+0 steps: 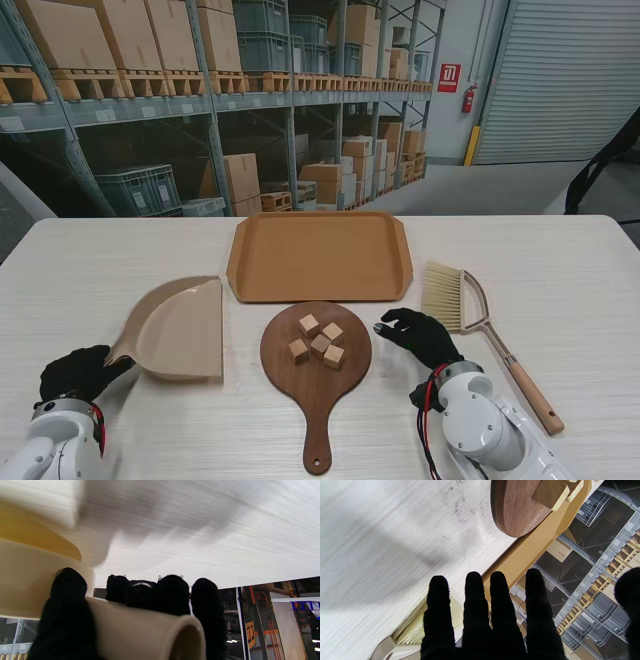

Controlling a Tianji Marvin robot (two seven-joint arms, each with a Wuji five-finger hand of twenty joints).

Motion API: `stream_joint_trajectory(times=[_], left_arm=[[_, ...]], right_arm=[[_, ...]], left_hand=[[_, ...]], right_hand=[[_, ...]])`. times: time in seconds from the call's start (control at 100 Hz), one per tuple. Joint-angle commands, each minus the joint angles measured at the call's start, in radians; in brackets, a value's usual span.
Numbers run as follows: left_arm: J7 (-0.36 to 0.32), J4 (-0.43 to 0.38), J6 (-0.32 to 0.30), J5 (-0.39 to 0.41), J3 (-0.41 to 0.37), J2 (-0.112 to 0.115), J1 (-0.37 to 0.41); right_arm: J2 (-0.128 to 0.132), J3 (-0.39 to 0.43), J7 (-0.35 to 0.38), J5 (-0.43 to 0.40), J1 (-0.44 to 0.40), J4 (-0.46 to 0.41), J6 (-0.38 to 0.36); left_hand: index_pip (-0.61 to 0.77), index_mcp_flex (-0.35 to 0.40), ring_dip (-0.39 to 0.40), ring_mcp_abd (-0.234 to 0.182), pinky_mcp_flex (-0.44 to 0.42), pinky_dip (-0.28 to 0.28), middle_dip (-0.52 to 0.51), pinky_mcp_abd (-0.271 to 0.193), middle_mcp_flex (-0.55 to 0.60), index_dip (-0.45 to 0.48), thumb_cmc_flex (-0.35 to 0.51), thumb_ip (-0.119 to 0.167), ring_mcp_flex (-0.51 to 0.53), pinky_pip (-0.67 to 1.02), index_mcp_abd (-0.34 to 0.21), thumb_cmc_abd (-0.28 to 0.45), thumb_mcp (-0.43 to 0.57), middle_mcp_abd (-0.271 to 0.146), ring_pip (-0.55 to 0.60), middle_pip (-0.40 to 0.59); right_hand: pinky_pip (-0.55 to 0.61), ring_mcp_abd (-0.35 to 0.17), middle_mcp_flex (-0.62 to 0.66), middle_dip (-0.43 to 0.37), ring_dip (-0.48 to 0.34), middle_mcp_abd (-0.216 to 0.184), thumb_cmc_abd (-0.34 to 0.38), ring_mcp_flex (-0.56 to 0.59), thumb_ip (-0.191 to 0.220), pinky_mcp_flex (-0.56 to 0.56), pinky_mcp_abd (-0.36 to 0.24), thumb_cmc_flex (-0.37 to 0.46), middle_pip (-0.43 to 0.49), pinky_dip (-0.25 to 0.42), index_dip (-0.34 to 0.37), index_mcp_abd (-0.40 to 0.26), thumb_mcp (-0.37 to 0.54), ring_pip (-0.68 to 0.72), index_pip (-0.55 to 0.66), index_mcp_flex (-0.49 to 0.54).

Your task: Sweep wood blocks off a wooden cutting board into a dustpan and pour them into a container

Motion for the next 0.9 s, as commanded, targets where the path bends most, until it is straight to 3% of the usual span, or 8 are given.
stream_joint_trajectory(times=[0.0,0.4,0.64,0.89], left_arm=[[0.0,-0.021,-0.008,0.008,-0.013,0.0,0.024],[0.065,-0.12,-0.077,0.045,-0.084,-0.01,0.148],[0.074,-0.156,-0.112,0.057,-0.081,-0.01,0.197],[0.074,-0.152,-0.118,0.044,-0.045,-0.01,0.198]], right_arm=[[-0.001,-0.003,0.014,0.001,-0.007,0.0,0.003],[0.0,0.002,0.01,-0.011,-0.011,-0.004,-0.007],[0.003,0.017,0.006,-0.027,-0.025,-0.019,-0.014],[0.002,0.025,-0.005,-0.034,-0.03,-0.021,-0.018]], left_hand=[[0.078,0.05,0.009,-0.131,0.008,0.037,0.045,0.034,0.081,0.042,0.144,0.021,0.112,0.052,0.035,0.242,0.05,-0.15,0.05,0.14],[0.077,0.051,0.007,-0.137,0.009,0.037,0.043,0.028,0.083,0.058,0.148,0.024,0.115,0.055,0.035,0.239,0.052,-0.155,0.052,0.145],[0.076,0.053,0.006,-0.144,0.009,0.036,0.041,0.023,0.084,0.063,0.147,0.025,0.115,0.056,0.033,0.238,0.052,-0.158,0.051,0.145],[0.074,0.051,0.005,-0.145,0.008,0.035,0.04,0.019,0.082,0.066,0.144,0.025,0.114,0.055,0.031,0.238,0.051,-0.161,0.051,0.146]], right_hand=[[0.029,0.003,0.024,0.01,0.016,-0.004,0.018,0.031,0.011,0.005,0.041,0.026,0.021,0.019,0.007,0.004,-0.031,0.022,0.009,0.017],[0.034,0.003,0.024,0.01,0.016,-0.003,0.019,0.031,0.011,0.005,0.04,0.029,0.022,0.016,0.008,0.003,-0.031,0.023,0.009,0.018],[0.035,0.004,0.025,0.01,0.016,-0.003,0.021,0.031,0.011,0.005,0.04,0.031,0.022,0.014,0.008,0.003,-0.03,0.023,0.009,0.018],[0.036,0.003,0.025,0.01,0.016,-0.002,0.02,0.032,0.011,0.005,0.04,0.033,0.021,0.012,0.008,0.004,-0.029,0.024,0.009,0.019]])
